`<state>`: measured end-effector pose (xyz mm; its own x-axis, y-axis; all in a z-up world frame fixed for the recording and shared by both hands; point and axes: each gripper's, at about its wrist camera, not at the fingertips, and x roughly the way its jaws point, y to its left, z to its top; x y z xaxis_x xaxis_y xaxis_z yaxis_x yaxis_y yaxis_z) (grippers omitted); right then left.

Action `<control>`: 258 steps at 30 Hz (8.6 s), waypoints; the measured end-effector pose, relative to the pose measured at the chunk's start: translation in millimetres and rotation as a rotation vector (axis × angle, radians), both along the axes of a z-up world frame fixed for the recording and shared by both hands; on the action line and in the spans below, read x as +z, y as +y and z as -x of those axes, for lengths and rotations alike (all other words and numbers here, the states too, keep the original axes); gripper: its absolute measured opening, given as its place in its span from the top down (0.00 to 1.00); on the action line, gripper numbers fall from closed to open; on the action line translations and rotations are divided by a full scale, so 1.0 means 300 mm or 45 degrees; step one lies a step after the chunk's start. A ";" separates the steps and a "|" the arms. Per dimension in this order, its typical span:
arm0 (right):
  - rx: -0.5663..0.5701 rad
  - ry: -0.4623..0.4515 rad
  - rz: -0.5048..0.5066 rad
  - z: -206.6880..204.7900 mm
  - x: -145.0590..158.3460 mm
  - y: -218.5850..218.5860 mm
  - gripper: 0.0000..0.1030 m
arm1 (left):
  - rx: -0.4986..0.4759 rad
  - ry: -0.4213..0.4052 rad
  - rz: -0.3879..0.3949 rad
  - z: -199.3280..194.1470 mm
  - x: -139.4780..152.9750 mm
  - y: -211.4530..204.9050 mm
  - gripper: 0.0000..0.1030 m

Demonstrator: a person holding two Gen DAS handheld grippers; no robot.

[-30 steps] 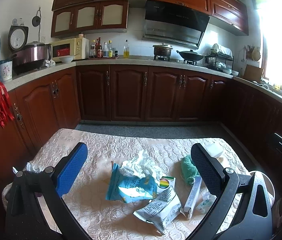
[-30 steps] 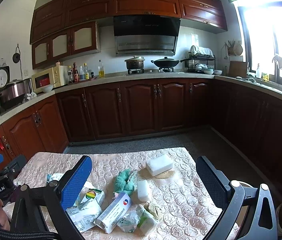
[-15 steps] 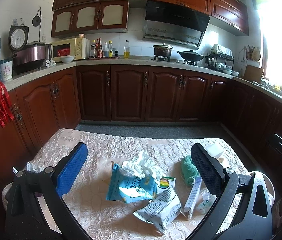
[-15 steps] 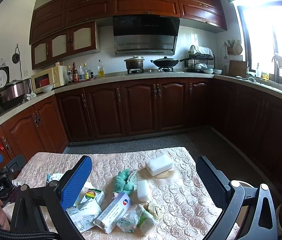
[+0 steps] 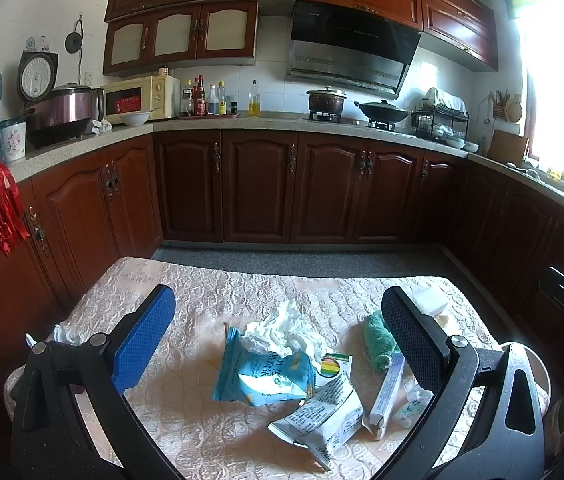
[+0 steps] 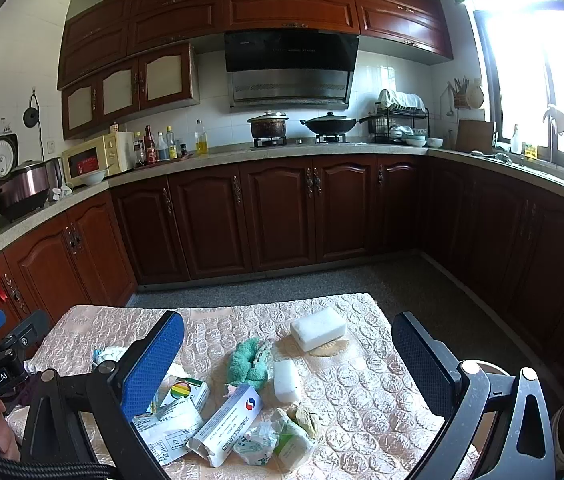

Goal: Collect trash

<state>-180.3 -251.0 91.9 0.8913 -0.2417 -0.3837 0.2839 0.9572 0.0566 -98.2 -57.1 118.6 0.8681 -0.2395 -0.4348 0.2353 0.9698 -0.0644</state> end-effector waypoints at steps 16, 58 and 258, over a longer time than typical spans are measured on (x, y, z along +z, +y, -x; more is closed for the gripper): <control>0.002 0.005 -0.004 -0.007 -0.005 -0.001 0.00 | 0.005 -0.003 0.000 0.003 -0.004 -0.006 0.00; -0.010 0.049 -0.019 -0.028 -0.047 -0.019 0.00 | 0.005 0.031 0.001 -0.007 -0.036 -0.031 0.00; 0.071 0.665 -0.623 -0.236 -0.649 -0.404 0.41 | -0.515 0.642 -0.150 -0.239 -0.489 -0.485 0.57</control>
